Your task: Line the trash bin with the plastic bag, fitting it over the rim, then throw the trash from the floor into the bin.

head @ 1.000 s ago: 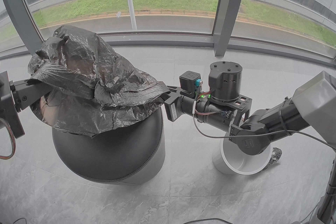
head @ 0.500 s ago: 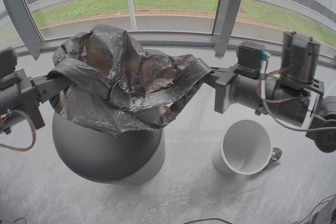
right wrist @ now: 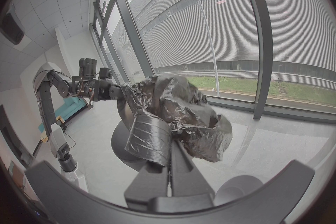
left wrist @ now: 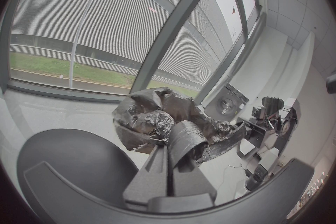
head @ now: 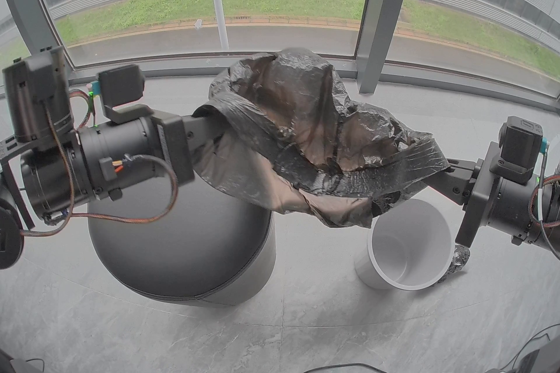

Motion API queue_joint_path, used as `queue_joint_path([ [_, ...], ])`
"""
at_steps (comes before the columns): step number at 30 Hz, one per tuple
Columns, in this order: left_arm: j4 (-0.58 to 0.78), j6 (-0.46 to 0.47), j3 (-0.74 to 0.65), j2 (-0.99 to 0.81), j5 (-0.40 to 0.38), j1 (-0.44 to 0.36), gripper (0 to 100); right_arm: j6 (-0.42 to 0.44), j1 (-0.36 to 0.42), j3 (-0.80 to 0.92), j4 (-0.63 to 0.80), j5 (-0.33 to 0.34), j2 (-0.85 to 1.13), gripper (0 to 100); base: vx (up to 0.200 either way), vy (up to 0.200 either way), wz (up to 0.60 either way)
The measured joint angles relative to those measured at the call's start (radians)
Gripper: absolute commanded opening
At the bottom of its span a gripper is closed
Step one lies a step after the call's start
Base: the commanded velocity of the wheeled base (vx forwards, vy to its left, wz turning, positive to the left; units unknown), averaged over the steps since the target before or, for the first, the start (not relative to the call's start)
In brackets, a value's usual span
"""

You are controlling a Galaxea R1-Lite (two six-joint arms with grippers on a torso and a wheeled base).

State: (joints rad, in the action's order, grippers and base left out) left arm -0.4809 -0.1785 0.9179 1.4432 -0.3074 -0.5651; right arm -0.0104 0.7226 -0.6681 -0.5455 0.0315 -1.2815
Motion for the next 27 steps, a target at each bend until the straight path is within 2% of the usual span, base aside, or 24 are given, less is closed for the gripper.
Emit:
queue_joint_path([
  [5, -0.018, 0.009, 0.003, 0.050, -0.066, -0.031, 0, -0.003, 0.033, 0.015, 0.006, -0.019, 0.026, 0, 0.000, -0.200, 0.00],
  [10, -0.066, 0.011, -0.013, 0.084, -0.087, -0.033, 0, -0.003, 0.096, 0.021, 0.029, -0.121, 0.039, 0, 0.000, -0.200, 0.00],
  [14, -0.105, -0.001, -0.048, 0.096, -0.110, -0.029, 0, -0.002, 0.130, 0.022, 0.086, -0.168, 0.046, 0, 0.000, -0.200, 0.00],
  [20, -0.143, -0.079, -0.097, 0.099, -0.130, -0.013, 0, 0.003, 0.141, 0.034, 0.129, -0.216, 0.070, 0, 0.000, -0.200, 0.00],
  [27, -0.195, -0.195, -0.138, 0.097, -0.174, 0.005, 0, 0.008, 0.142, 0.086, 0.130, -0.217, 0.113, 0, 0.000, -0.200, 0.00],
])
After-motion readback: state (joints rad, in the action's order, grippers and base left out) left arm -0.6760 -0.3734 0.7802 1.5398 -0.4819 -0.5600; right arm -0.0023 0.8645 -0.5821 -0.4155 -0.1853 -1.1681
